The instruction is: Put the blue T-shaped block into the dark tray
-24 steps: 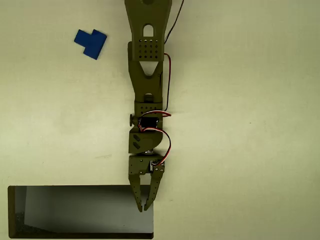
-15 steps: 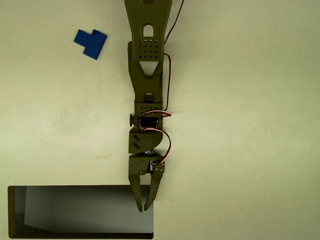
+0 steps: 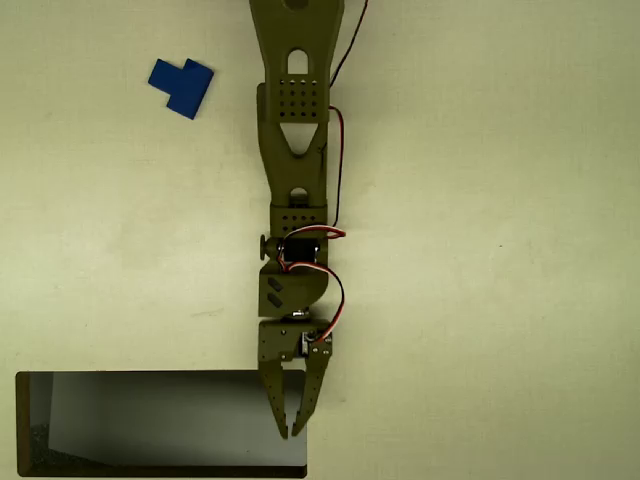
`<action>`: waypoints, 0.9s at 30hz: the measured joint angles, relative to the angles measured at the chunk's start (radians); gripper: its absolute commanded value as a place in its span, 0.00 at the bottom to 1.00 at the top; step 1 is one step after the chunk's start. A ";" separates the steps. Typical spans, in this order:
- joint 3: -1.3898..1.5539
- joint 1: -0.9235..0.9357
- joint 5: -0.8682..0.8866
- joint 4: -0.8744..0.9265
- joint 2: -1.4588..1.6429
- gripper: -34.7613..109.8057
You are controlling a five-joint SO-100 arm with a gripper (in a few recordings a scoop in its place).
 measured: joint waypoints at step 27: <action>-0.221 0.117 0.109 1.976 0.922 0.24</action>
